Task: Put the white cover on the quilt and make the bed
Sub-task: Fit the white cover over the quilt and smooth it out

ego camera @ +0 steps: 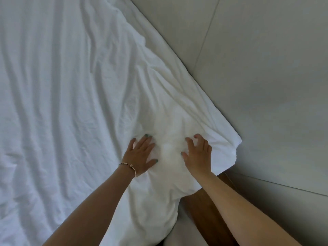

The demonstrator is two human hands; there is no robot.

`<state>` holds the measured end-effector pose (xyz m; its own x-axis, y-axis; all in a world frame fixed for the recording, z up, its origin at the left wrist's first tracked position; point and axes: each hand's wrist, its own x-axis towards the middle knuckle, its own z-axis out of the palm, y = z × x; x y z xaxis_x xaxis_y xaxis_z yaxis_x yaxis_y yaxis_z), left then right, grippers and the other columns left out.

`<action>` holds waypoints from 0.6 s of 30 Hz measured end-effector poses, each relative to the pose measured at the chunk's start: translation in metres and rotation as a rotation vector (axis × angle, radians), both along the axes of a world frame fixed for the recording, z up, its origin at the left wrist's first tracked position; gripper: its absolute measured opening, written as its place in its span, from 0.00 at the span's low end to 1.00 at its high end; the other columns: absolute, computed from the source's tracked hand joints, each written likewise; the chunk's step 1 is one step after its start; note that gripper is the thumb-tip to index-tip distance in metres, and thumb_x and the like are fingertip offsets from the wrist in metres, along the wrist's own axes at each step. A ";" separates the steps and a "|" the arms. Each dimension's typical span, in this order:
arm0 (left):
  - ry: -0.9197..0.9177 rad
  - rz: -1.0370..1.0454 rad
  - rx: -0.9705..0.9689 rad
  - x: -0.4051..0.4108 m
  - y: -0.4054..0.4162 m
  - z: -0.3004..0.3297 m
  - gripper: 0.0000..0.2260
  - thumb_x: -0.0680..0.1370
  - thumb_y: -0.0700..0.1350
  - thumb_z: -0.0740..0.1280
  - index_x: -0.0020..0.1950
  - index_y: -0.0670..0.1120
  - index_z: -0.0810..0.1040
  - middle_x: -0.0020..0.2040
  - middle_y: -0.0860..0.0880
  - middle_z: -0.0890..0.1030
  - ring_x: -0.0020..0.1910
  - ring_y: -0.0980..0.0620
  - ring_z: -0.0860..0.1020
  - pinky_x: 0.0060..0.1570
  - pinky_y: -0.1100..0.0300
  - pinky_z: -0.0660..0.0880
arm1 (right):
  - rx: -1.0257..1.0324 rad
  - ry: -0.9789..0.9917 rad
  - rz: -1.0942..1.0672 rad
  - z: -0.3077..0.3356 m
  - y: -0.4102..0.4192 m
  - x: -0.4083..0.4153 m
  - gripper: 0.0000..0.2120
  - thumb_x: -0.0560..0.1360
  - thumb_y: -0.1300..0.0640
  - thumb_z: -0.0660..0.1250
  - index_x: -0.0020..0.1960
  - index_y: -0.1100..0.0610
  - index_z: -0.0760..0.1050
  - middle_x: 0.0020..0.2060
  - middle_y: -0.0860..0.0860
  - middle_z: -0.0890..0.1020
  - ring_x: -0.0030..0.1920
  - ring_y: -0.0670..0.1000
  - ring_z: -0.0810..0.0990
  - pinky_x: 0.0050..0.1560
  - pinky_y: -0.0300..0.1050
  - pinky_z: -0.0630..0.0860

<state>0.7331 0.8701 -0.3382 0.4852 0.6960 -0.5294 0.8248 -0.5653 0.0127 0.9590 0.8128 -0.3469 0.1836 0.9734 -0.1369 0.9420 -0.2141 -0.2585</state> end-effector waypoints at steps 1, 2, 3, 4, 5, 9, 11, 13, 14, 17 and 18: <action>-0.010 -0.048 0.006 -0.005 0.011 0.001 0.33 0.75 0.67 0.43 0.74 0.53 0.66 0.78 0.51 0.58 0.78 0.51 0.53 0.73 0.47 0.45 | 0.005 0.100 0.001 0.001 -0.008 -0.014 0.23 0.68 0.49 0.77 0.60 0.55 0.75 0.59 0.56 0.71 0.57 0.58 0.74 0.55 0.53 0.76; 0.001 -0.079 -0.041 -0.008 0.022 0.004 0.32 0.77 0.66 0.41 0.77 0.54 0.59 0.80 0.53 0.51 0.79 0.53 0.45 0.74 0.48 0.42 | -0.068 0.237 -0.024 0.003 -0.015 -0.029 0.22 0.70 0.47 0.74 0.60 0.54 0.74 0.60 0.54 0.70 0.58 0.57 0.73 0.55 0.51 0.76; 0.013 -0.120 -0.073 -0.011 0.033 0.007 0.28 0.80 0.64 0.43 0.78 0.55 0.54 0.80 0.54 0.47 0.78 0.53 0.41 0.74 0.49 0.41 | -0.196 0.381 -0.087 0.004 -0.022 -0.043 0.24 0.72 0.43 0.71 0.63 0.53 0.71 0.61 0.51 0.68 0.60 0.54 0.71 0.56 0.49 0.74; 0.016 -0.173 -0.074 -0.012 0.044 0.009 0.26 0.82 0.61 0.45 0.79 0.55 0.52 0.80 0.55 0.45 0.78 0.54 0.40 0.74 0.51 0.41 | -0.319 0.482 -0.171 0.005 -0.028 -0.055 0.28 0.73 0.40 0.69 0.66 0.52 0.67 0.63 0.49 0.66 0.63 0.52 0.68 0.58 0.49 0.73; 0.015 -0.222 -0.067 -0.012 0.055 0.008 0.25 0.83 0.59 0.48 0.79 0.55 0.51 0.80 0.55 0.45 0.78 0.54 0.40 0.74 0.53 0.41 | -0.388 0.508 -0.239 0.004 -0.031 -0.065 0.32 0.72 0.37 0.68 0.69 0.51 0.64 0.65 0.47 0.65 0.65 0.52 0.66 0.60 0.49 0.71; 0.091 -0.475 -0.143 -0.005 0.086 0.000 0.35 0.75 0.64 0.63 0.78 0.55 0.54 0.78 0.54 0.54 0.78 0.53 0.49 0.72 0.51 0.45 | -0.456 0.450 -0.341 0.001 -0.033 -0.104 0.42 0.64 0.34 0.73 0.68 0.52 0.61 0.63 0.49 0.65 0.64 0.53 0.64 0.59 0.49 0.71; 0.092 -0.612 -0.139 -0.005 0.096 -0.001 0.36 0.69 0.64 0.70 0.73 0.56 0.62 0.71 0.55 0.64 0.73 0.53 0.58 0.69 0.51 0.50 | -0.477 0.445 -0.379 -0.004 -0.039 -0.124 0.41 0.62 0.34 0.74 0.65 0.53 0.62 0.60 0.48 0.69 0.61 0.53 0.69 0.57 0.47 0.72; 0.089 -0.742 -0.054 -0.005 0.099 -0.001 0.28 0.71 0.62 0.70 0.68 0.56 0.67 0.64 0.56 0.69 0.68 0.53 0.64 0.65 0.53 0.53 | -0.467 0.413 -0.415 -0.010 -0.046 -0.138 0.35 0.64 0.34 0.72 0.61 0.51 0.65 0.55 0.47 0.75 0.56 0.53 0.75 0.53 0.46 0.73; 0.108 -0.782 -0.019 -0.007 0.098 -0.002 0.24 0.73 0.61 0.68 0.66 0.55 0.68 0.62 0.56 0.71 0.65 0.53 0.66 0.64 0.53 0.54 | -0.458 0.398 -0.430 -0.011 -0.048 -0.141 0.30 0.66 0.34 0.70 0.58 0.50 0.67 0.51 0.47 0.77 0.52 0.53 0.77 0.52 0.46 0.74; 0.069 -0.758 0.012 -0.011 0.092 -0.003 0.17 0.75 0.60 0.66 0.61 0.55 0.72 0.58 0.57 0.73 0.62 0.52 0.67 0.62 0.54 0.56 | -0.433 0.347 -0.417 -0.009 -0.048 -0.136 0.19 0.71 0.35 0.65 0.52 0.48 0.73 0.46 0.45 0.74 0.51 0.51 0.76 0.53 0.45 0.70; -0.014 -0.746 0.045 -0.013 0.091 -0.004 0.17 0.73 0.60 0.69 0.58 0.55 0.74 0.57 0.57 0.73 0.61 0.51 0.68 0.61 0.53 0.55 | -0.407 0.313 -0.389 -0.010 -0.049 -0.130 0.19 0.72 0.35 0.64 0.52 0.48 0.75 0.48 0.44 0.72 0.55 0.51 0.73 0.56 0.45 0.67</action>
